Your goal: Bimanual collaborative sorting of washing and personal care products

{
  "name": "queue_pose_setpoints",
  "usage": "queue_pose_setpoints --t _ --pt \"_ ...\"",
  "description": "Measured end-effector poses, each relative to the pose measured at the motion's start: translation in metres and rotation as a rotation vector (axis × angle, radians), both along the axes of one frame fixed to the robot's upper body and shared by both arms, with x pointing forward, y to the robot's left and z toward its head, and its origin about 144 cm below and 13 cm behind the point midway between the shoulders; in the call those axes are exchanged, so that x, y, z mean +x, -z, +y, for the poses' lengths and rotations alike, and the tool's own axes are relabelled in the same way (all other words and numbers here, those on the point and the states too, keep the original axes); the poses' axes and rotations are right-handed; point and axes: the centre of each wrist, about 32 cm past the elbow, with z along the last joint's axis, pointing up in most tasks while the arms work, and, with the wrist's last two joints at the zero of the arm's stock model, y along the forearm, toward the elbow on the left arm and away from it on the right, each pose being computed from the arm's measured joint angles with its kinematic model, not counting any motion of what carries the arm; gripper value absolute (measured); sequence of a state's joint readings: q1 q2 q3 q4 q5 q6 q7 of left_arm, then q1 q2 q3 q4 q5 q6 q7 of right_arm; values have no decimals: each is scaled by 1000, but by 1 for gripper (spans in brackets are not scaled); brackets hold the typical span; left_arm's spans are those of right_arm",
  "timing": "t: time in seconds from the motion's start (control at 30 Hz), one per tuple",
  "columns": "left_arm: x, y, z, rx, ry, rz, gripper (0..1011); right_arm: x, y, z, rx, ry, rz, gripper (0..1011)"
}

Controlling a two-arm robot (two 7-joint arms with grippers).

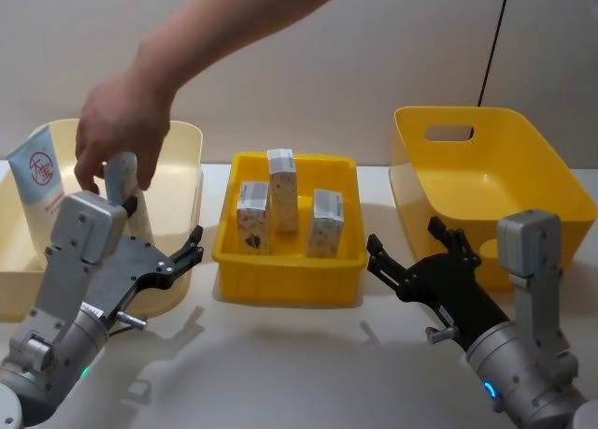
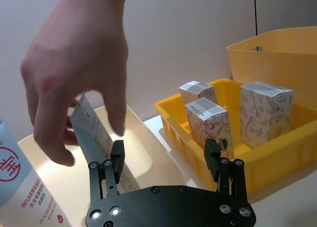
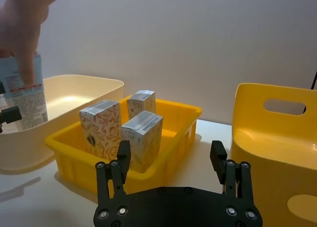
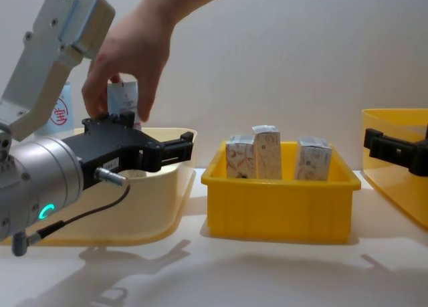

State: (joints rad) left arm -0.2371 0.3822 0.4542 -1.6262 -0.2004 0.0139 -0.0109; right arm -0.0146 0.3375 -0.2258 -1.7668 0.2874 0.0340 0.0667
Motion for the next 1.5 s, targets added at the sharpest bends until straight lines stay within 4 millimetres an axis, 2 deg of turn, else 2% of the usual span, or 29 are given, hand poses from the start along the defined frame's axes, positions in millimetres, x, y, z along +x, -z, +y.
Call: queue_pose_setpoints --t 1.5 --pt "0 0 0 0 0 0 1002 0 0 0 0 0 0 1001"
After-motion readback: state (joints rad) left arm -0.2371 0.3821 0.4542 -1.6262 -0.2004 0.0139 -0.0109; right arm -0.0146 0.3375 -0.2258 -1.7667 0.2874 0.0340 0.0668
